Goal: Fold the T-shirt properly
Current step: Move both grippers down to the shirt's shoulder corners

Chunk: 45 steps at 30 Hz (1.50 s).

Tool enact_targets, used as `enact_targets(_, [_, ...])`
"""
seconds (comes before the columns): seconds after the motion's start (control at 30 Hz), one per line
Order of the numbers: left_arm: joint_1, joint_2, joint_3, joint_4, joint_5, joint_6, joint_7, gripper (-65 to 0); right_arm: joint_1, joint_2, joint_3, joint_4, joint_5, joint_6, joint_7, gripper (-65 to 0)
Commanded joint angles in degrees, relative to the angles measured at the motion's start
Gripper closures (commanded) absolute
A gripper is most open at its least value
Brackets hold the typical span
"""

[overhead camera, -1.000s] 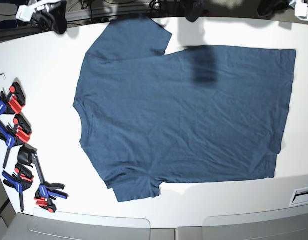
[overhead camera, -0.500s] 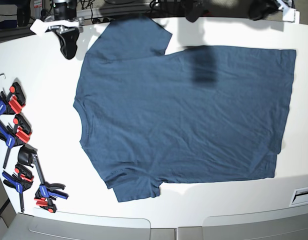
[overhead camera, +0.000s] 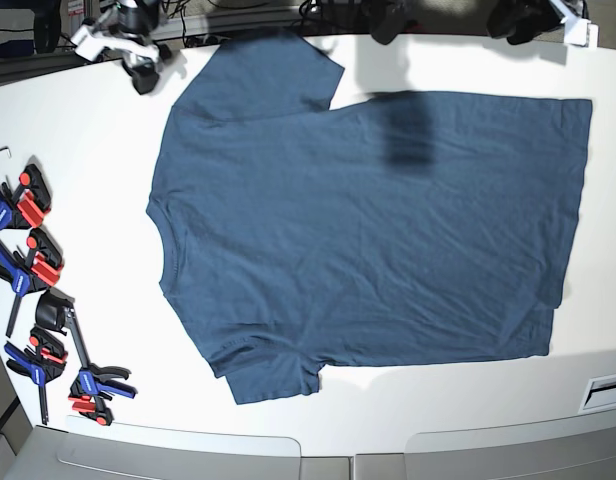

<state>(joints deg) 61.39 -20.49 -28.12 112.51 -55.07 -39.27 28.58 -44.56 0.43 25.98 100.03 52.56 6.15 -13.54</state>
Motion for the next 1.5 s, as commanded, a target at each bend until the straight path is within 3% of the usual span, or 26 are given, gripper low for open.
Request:
enact_targets(0.0, [0.7, -0.3, -0.4, 0.7, -0.9, -0.7, -0.7, -23.2, 0.4, 0.2, 0.3, 0.3, 0.3, 0.5, 0.9, -28.5])
enact_targets(0.13, [0.5, -0.3, -0.4, 0.7, -1.0, -0.7, 0.0, -23.2, 3.0, -0.4, 0.2, -1.4, 0.1, 1.0, -0.8, -28.5])
enact_targets(0.27, [0.5, -0.3, -0.4, 0.7, -1.0, -0.7, 0.1, -23.2, 4.1, -0.6, -0.3, -2.0, 0.2, 4.7, -2.0, -28.5])
enact_targets(0.53, [0.5, -0.3, -0.4, 0.7, -1.0, -0.7, 0.2, -23.2, 5.3, -0.7, -7.3, -2.0, -3.0, 4.7, -1.9, -28.5])
enact_targets(0.73, [0.5, -0.3, -0.4, 0.7, -1.0, -0.7, 0.1, -23.2, 5.6, -1.0, -8.0, -2.0, -3.1, 4.7, -0.5, -27.7])
enact_targets(0.83, [0.2, -0.3, -0.4, 0.7, -1.0, -0.7, -0.9, -23.3, 5.7, -1.1, -8.0, -2.0, -4.4, 4.8, -0.5, -17.3])
enact_targets(0.93, [0.2, -0.3, -0.4, 0.7, -1.0, -0.7, -6.1, -23.3, 5.7, -1.1, -8.0, -2.0, -7.5, 4.8, -0.5, 0.0])
enact_targets(1.1, [-1.1, -0.3, -0.4, 0.7, 0.6, -0.7, -7.1, -23.3, 5.7, -1.1, -8.0, -2.0, -7.9, 4.8, -0.9, 0.0])
enact_targets(1.3, [-7.2, -0.3, -0.9, 0.7, 11.3, -0.7, -5.7, -23.3, 5.6, -1.1, -8.0, -2.0, -7.9, 4.9, -1.5, 0.0])
enact_targets(1.37, [-10.1, -0.6, -2.3, 0.1, 13.7, 7.6, -6.2, -23.3, 5.7, -1.1, -8.0, -2.0, -7.9, 4.9, -1.5, 0.0])
enact_targets(1.43, [-13.1, -2.2, -3.8, -2.0, 14.6, 11.8, -6.1, -23.3, 5.7, -1.1, -8.0, -2.0, -7.9, 4.9, -1.5, 0.0])
enact_targets(1.47, [-14.5, -3.5, -4.6, -3.7, 14.5, 12.3, -6.1, -23.3, 5.7, -1.1, -8.0, -2.0, -7.9, 4.9, -1.5, 0.0])
